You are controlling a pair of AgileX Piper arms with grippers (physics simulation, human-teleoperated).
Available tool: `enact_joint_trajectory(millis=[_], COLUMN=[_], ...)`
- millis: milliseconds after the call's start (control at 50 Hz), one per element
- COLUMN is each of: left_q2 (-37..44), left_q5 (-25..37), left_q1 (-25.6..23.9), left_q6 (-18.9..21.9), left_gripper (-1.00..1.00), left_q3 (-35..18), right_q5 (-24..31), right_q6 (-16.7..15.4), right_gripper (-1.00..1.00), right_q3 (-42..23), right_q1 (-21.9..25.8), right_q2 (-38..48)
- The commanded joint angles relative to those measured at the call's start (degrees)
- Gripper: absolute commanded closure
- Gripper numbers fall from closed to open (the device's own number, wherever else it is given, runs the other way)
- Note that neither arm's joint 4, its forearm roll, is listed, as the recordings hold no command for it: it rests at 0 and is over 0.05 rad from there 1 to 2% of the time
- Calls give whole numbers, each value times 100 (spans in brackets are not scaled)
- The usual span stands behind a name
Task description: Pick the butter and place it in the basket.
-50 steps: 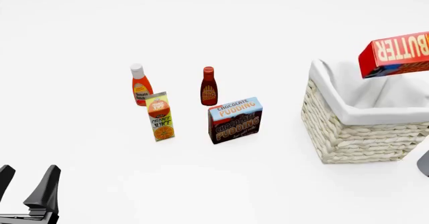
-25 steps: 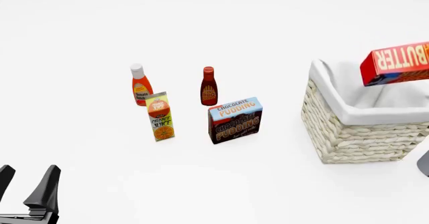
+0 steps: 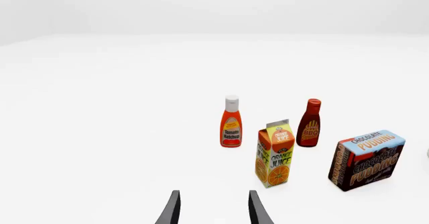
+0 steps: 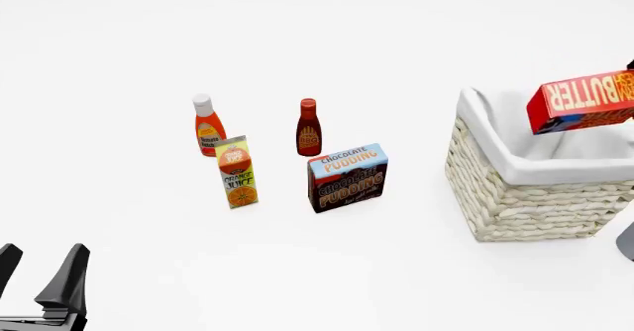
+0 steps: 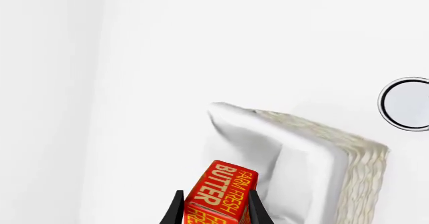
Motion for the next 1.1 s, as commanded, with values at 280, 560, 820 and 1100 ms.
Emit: enact_joint_trajectory(millis=[280,560,820,1100], left_q2=[0,0,0,0], left_q5=[0,0,0,0], left_q1=[0,0,0,0], left_q6=[0,0,0,0], left_gripper=[-100,-100,-100,-100], left_q3=[0,0,0,0], right_q5=[-235,-317,-354,-470], right_q6=[20,-2,-14,-14], right_gripper=[100,100,100,100], right_q3=[-34,1,-24,10], right_q1=[-131,-135,-109,-126], right_q2=[238,350,434,586])
